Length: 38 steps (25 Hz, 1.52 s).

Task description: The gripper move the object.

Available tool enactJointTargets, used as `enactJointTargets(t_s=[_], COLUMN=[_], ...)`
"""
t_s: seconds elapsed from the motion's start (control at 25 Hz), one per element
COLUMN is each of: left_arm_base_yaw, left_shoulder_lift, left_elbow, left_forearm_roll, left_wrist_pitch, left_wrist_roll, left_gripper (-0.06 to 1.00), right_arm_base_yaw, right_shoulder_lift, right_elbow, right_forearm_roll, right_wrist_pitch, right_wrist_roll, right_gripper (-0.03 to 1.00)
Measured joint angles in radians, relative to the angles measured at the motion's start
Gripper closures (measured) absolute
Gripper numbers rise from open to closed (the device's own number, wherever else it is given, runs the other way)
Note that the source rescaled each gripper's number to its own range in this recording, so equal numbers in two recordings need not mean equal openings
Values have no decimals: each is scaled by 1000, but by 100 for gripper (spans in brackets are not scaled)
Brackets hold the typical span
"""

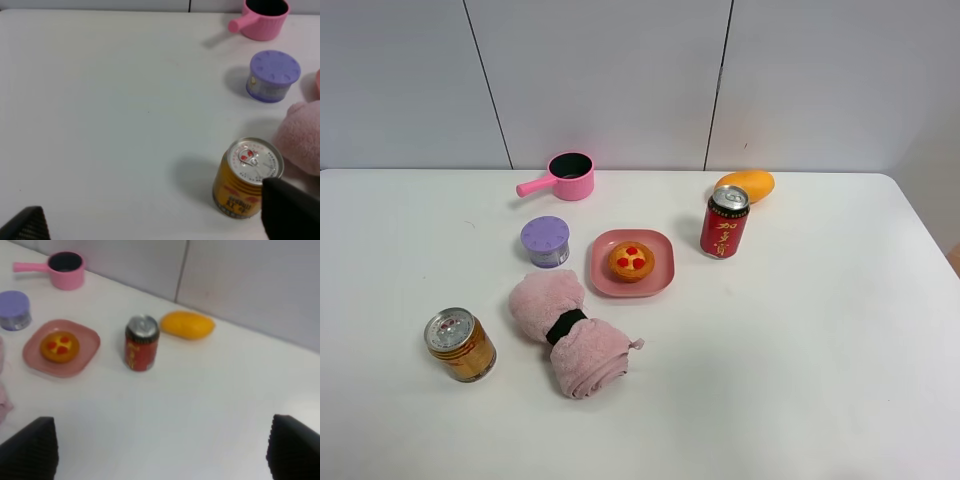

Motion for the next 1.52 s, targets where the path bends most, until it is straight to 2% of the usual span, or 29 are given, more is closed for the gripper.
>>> enactJointTargets(t_s=[0.16,0.24,0.48,0.64,0.84,1.0,1.24,1.52], left_arm_base_yaw=[0,0,0,0,0,0,0,0], left_shoulder_lift=[0,0,0,0,0,0,0,0], left_elbow=[0,0,0,0,0,0,0,0], left_forearm_roll=[0,0,0,0,0,0,0,0], left_wrist_pitch=[0,0,0,0,0,0,0,0], left_wrist_roll=[0,0,0,0,0,0,0,0], left_gripper=[-6,-6,-6,-6,-6,-6,-6,-6], right_arm_base_yaw=[-186,-247,-344,-348,-348,-342,-244,-236], right_shoulder_lift=[-93,-153,-311,-415,-446,-446,-446,-446], right_elbow=[103,155,325,441,529,541,586,596], right_forearm_roll=[41,45,48,65,83,95,83,79], right_wrist_pitch=[-1,-7,-52,-88,-90,-116,-139,-147], right_wrist_roll=[-11,-13,-14,-12,4,4,4,4], right_gripper=[16,16,16,16,16,16,16,16])
